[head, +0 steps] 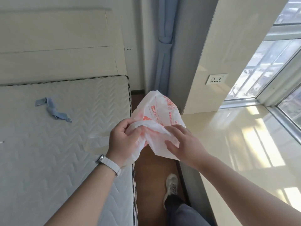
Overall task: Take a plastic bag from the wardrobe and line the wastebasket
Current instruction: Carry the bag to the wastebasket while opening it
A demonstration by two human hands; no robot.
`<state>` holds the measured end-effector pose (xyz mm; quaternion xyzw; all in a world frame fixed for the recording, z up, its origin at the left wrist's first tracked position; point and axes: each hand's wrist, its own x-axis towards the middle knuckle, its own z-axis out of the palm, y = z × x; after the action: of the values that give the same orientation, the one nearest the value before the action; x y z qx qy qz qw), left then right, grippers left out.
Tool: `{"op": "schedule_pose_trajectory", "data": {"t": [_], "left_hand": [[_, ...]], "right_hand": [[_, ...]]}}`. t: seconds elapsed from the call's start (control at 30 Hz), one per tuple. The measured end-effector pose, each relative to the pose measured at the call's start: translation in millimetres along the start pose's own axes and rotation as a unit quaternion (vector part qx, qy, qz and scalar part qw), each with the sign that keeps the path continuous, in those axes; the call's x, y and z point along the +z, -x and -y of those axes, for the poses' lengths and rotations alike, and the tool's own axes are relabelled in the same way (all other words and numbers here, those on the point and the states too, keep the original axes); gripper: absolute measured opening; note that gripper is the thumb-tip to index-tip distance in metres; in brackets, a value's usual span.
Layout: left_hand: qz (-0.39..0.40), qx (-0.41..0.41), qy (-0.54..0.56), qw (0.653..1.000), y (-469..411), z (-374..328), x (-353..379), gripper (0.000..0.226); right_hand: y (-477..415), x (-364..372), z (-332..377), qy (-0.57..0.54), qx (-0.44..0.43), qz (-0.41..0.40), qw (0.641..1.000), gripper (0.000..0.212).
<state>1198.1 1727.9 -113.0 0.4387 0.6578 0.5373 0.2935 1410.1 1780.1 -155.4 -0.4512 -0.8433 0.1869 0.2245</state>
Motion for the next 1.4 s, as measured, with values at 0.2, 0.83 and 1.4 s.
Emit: {"op": "schedule_pose_trajectory", "data": {"t": [0.2,0.83,1.4], "left_hand": [[-0.029,-0.043,-0.019,0.998,-100,2,50,0.011],[-0.041,-0.082,-0.072,0.993,-311,9,130,0.013],[0.071,-0.168,0.002,0.983,-569,123,148,0.019]], "right_hand": [[-99,20,-66,-0.054,0.003,0.013,0.998,0.044],[-315,30,-179,-0.103,0.010,0.059,0.993,0.041],[-525,137,-252,-0.005,0.122,0.146,0.982,0.046]]}}
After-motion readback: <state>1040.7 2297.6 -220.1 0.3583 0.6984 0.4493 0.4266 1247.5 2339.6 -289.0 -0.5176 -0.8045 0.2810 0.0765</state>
